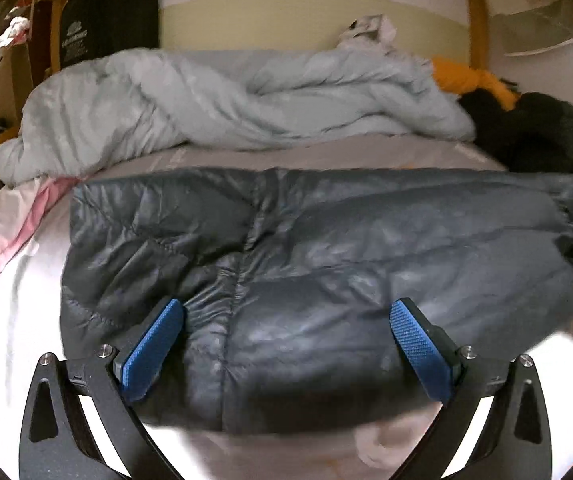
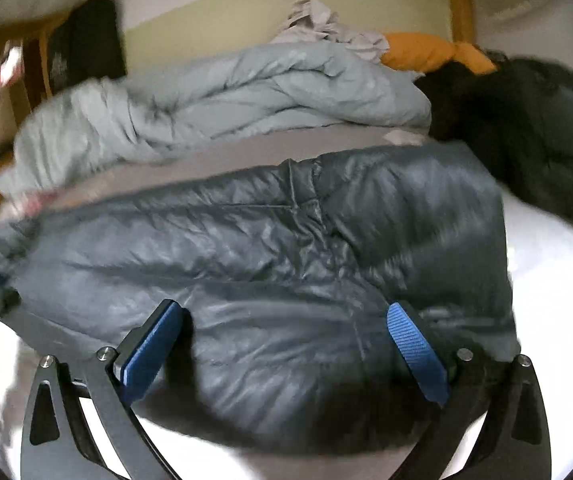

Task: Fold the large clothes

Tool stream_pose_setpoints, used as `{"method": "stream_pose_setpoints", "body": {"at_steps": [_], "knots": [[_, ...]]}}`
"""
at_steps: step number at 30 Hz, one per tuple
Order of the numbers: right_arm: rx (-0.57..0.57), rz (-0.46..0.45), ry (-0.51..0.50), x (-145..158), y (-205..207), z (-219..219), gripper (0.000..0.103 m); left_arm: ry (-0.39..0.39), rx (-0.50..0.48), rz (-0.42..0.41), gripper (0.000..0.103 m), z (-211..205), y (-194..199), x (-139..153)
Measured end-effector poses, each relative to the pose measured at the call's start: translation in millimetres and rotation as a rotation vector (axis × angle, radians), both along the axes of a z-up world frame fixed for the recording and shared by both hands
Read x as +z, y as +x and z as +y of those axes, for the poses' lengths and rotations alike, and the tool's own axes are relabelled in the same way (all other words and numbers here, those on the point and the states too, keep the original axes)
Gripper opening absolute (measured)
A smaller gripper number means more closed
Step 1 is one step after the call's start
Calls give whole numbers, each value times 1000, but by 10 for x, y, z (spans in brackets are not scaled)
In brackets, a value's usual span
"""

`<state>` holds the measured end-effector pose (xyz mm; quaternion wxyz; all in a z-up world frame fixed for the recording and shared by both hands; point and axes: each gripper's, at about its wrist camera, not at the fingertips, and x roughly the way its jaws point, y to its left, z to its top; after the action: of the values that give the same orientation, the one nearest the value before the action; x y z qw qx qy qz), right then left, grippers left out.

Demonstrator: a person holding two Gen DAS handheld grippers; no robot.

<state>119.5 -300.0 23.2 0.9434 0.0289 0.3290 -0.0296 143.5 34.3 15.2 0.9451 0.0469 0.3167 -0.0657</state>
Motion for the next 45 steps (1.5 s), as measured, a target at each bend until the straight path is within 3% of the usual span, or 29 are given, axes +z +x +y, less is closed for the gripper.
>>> {"method": "stream_pose_setpoints", "body": {"at_steps": [10,19,25,27,30,35,39,42,45], "knots": [[-18,47,-68,-176,289,-80,103,22,75,22,103,29,410,-213],[-5,77,-70,-292,337,-91,103,53,90,36,103,12,451,-278],[-33,24,-63,-123,171,-147,103,116,75,-31,103,-11,125,-62],[-48,-9,-23,16,74,-232,103,148,54,-94,103,-3,-59,87],[-70,-47,58,172,-61,-409,103,119,48,-137,103,130,-254,294],[-101,-12,107,181,-117,-663,103,-5,106,-97,103,539,-322,403],[-138,14,102,119,-122,-780,103,117,214,-80,103,720,-248,227],[-145,30,87,59,-86,-802,103,79,213,-4,103,861,-110,50],[-187,36,-9,-10,38,-762,103,65,216,31,103,911,61,-60]]}}
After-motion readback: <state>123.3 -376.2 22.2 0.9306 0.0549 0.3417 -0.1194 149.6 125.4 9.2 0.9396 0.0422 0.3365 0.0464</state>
